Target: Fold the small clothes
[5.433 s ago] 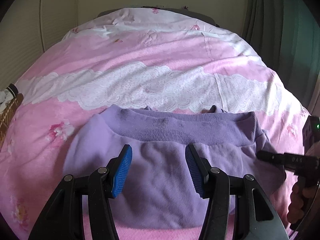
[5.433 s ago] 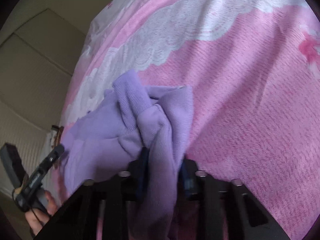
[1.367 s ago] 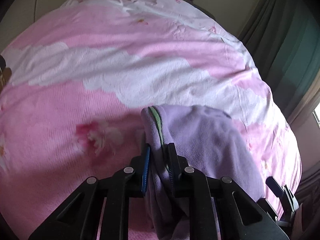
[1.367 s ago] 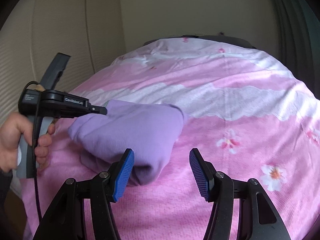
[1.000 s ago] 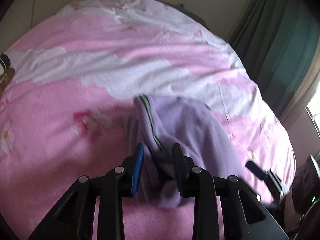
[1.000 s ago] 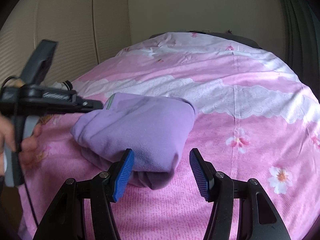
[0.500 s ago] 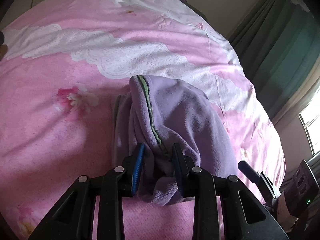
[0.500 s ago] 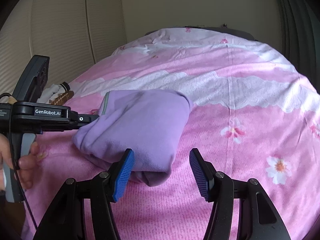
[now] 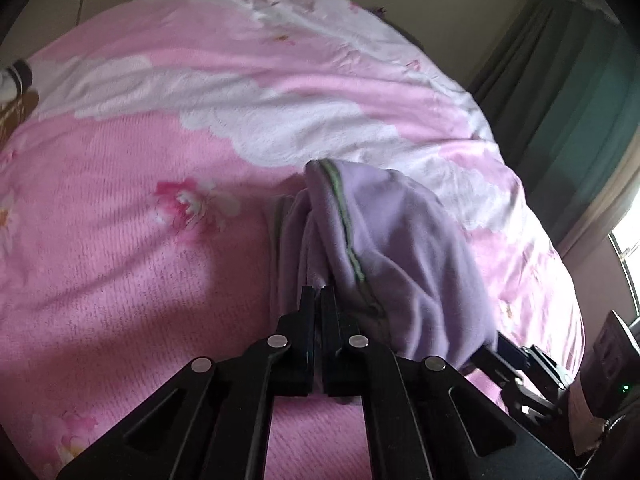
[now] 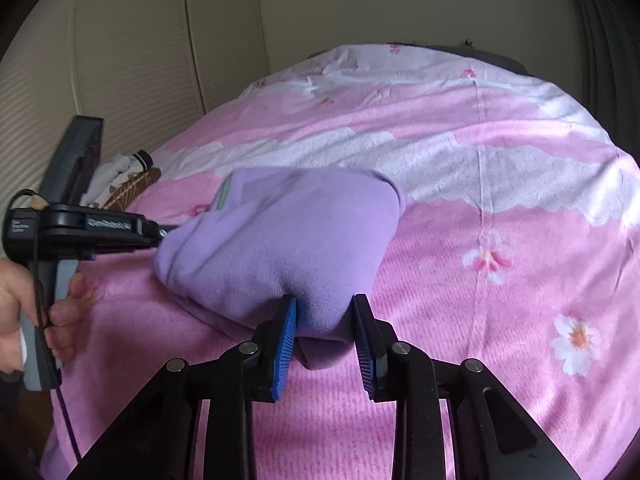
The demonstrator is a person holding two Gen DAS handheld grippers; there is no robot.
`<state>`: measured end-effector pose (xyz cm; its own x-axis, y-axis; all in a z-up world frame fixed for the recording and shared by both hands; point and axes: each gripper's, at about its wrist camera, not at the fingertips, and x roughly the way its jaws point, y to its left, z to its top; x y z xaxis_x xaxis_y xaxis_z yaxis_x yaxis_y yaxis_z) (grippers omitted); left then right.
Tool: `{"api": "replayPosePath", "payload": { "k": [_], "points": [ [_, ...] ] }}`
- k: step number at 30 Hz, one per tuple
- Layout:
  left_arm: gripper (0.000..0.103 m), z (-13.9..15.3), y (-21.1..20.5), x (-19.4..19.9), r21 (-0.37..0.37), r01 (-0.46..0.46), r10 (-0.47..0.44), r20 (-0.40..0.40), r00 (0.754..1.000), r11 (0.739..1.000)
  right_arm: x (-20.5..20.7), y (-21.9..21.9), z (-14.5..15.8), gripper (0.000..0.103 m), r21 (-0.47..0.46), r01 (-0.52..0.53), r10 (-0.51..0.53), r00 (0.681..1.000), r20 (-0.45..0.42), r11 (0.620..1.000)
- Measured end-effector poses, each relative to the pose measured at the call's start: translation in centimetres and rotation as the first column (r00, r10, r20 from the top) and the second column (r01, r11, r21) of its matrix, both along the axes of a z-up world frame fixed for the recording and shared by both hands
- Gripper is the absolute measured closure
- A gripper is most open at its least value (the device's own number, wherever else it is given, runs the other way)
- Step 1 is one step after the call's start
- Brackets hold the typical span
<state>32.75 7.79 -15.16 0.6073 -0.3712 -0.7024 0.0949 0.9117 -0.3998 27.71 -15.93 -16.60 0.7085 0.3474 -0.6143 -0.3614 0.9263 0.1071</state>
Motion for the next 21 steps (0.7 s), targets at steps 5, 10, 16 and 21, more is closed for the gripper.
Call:
{"api": "replayPosePath", "payload": {
  "k": [5,10,16,21],
  "points": [
    [0.098,2.1,-0.9,-2.4,-0.007,0.014,-0.014,0.046,0.999,1.0,-0.9,-0.5,0.7,0.067,-0.018,0.025,-0.025,0.999,0.025,1.0],
    [0.098,2.0,-2.4,-3.5,0.04,0.063,-0.065,0.049,0.997,0.997,-1.3,-0.8,0.6,0.063,-0.023,0.026,-0.025,0.999,0.022,0.999],
    [0.087,2.6,-3.0,-4.6,0.024,0.115,-0.116,0.074,0.99,0.993,-1.0,0.0,-0.2,0.063,-0.043,0.001,-0.002,1.0,-0.007,0.999],
    [0.076,2.8,-4.2,-4.5,0.071,0.165,-0.171,0.089,0.981,0.984,-0.8,0.1,-0.3,0.063,-0.032,0.002,-0.002,1.0,-0.004,0.999]
  ]
}}
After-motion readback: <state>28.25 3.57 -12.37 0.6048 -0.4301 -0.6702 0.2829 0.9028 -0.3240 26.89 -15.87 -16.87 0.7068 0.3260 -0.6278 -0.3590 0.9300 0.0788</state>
